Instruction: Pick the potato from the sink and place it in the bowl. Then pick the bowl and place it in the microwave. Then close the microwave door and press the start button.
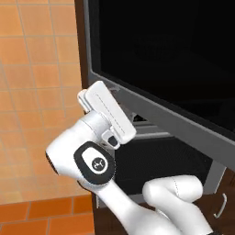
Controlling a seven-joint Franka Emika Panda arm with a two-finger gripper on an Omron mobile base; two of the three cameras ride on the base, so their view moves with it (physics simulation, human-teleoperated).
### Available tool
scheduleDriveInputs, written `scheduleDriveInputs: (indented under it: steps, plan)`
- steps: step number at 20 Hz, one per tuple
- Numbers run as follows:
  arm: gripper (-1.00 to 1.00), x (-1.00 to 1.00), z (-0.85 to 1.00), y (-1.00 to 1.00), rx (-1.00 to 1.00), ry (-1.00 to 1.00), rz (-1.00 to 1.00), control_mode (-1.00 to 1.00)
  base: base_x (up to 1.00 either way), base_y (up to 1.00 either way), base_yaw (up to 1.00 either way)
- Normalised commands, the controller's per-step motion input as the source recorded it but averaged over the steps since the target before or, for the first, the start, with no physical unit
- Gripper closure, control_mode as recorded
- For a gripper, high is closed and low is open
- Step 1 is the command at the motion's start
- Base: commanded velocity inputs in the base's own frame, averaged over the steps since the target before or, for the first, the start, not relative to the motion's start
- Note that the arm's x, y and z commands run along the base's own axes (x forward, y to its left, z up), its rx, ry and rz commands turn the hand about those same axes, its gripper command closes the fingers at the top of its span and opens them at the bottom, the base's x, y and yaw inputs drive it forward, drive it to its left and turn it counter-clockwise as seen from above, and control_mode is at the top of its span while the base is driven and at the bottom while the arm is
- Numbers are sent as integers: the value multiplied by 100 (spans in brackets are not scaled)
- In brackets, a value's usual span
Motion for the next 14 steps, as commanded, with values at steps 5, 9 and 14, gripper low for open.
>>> scheduleDriveInputs:
  steps: [5, 9, 14]
  plan:
    - [-100, 10, 47, -65, 15, 12, 29, -100, 0, 0, 0]
    - [-100, 26, 49, -48, 17, 17, 29, -100, 0, 0, 0]
    - [-100, 21, 54, -8, 14, 32, 16, -100, 0, 0, 0]
